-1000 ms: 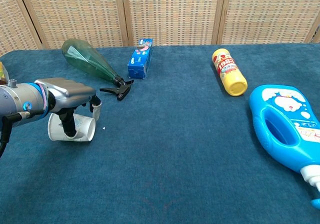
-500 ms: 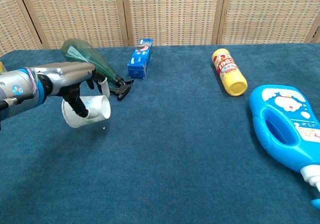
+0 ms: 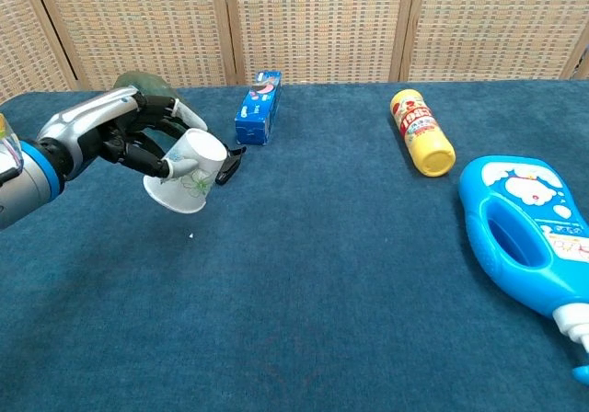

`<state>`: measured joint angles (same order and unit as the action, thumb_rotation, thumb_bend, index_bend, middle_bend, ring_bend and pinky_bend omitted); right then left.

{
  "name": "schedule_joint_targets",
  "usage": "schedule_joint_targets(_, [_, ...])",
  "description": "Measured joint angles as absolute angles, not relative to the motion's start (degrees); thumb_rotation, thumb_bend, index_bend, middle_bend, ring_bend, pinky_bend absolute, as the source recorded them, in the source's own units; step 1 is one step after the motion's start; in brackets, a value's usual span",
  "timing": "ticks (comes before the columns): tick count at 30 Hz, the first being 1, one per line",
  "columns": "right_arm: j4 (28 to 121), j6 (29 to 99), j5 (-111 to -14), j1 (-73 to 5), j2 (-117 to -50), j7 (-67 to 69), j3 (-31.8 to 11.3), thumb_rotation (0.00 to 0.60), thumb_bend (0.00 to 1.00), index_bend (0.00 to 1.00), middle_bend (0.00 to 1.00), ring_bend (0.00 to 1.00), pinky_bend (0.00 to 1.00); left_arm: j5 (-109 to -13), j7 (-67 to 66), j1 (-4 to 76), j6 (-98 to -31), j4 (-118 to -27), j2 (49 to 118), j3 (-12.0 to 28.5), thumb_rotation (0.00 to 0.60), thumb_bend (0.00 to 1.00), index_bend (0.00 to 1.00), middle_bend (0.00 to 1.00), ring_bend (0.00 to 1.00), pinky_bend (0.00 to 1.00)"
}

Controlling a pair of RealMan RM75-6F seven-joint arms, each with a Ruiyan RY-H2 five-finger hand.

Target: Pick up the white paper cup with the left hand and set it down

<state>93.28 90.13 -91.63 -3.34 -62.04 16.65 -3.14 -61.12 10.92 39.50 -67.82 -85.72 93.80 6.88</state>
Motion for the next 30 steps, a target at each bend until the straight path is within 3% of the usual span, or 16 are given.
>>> schedule_joint_targets(7, [93.3, 90.04, -91.54, -3.37, -62.13, 16.49, -3.18, 0.6, 0.03, 0.0, 0.0, 0.0, 0.0, -66.82, 15.69, 36.76, -63.87, -79.76, 96.06, 6.24, 0.6, 0.31, 0.45, 0.28, 0.23, 0.36])
schedule_joint_targets(30, [93.66, 89.74, -91.88, -3.59, -62.15, 16.09, -3.0, 0.6, 0.03, 0.0, 0.0, 0.0, 0.0, -73.81, 16.3, 33.51, -60.52, -77.82, 93.83, 4.8, 0.6, 0.31, 0.45, 0.27, 0.22, 0.35])
